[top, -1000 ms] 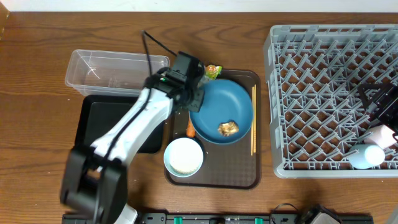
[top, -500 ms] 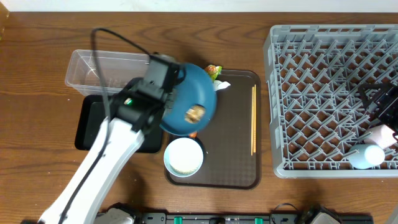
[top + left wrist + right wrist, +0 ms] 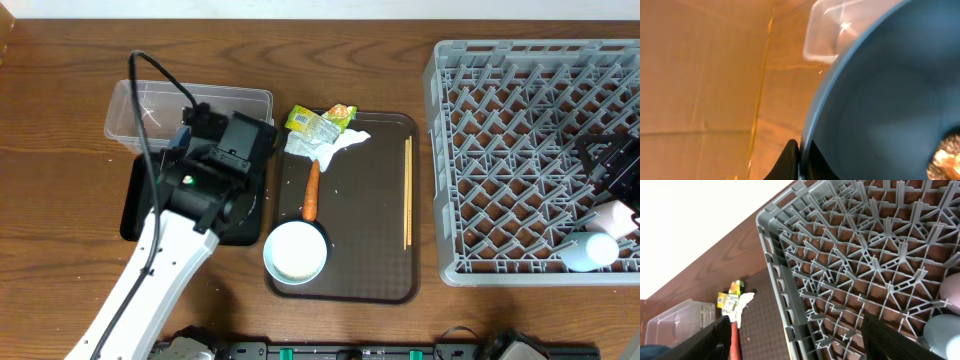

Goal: Sort waste into correct bins and load items into the dishwasher rack
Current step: 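Tip the blue plate over the black tray to dump scraps, then raise blue plate and pass it to the right gripper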

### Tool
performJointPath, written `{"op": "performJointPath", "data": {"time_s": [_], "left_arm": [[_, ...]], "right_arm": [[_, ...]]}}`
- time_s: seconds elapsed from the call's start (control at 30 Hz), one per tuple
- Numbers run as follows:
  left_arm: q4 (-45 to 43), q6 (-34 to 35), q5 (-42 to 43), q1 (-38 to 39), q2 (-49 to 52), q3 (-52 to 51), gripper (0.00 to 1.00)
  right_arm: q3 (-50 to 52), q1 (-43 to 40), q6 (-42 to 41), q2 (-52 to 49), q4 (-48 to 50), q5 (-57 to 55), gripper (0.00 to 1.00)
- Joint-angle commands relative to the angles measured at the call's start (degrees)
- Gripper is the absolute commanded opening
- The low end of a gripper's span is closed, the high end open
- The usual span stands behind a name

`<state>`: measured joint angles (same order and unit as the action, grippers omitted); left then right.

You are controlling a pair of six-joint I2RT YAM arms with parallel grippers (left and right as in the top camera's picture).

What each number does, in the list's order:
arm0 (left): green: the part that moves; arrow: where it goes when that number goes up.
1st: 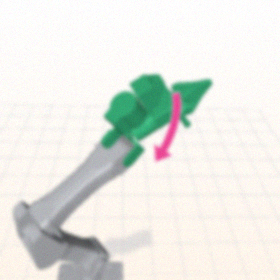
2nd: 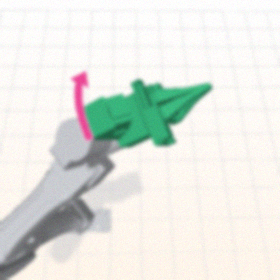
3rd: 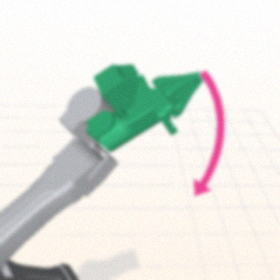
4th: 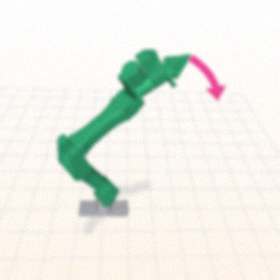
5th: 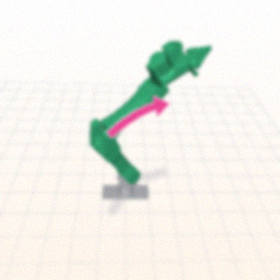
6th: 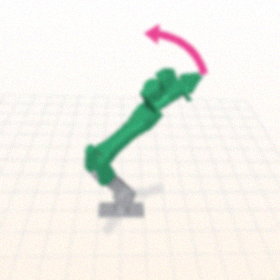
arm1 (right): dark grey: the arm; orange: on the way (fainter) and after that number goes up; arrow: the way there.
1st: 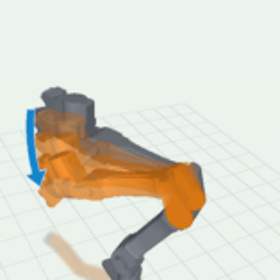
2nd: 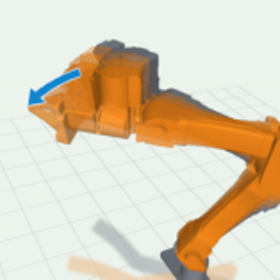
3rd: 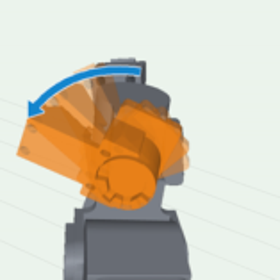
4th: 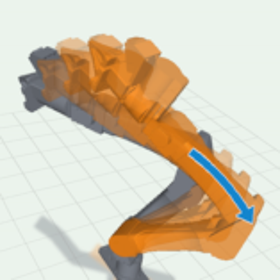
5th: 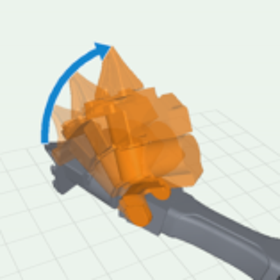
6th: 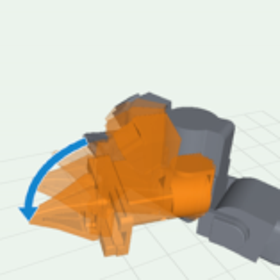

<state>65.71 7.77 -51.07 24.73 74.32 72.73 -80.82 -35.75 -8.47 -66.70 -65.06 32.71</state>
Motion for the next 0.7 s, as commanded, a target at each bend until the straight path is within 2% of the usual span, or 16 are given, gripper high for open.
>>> {"op": "performJointPath", "data": {"time_s": [0.0, 0.33, 0.53, 0.67], "left_arm": [[2.1, 8.4, -7.4, -0.3, 2.9, -1.4, 0.06], [6.7, 13.4, -10.8, -0.2, 13.1, -1.4, 0.06], [8.4, 13.6, -16.5, 0.0, 14.0, -1.4, 0.06], [8.5, 13.6, -16.3, 0.0, 14.0, -1.4, 0.06]], "right_arm": [[0.0, 1.0, 0.8, 0.0, 0.1, 0.1, 0.75], [0.0, 0.9, 0.8, 0.0, -0.3, 0.0, 0.76], [0.0, 0.9, 0.8, 0.0, 0.0, 0.0, 0.77], [0.0, 0.9, 0.8, 0.0, 0.0, 0.0, 0.77]]}}
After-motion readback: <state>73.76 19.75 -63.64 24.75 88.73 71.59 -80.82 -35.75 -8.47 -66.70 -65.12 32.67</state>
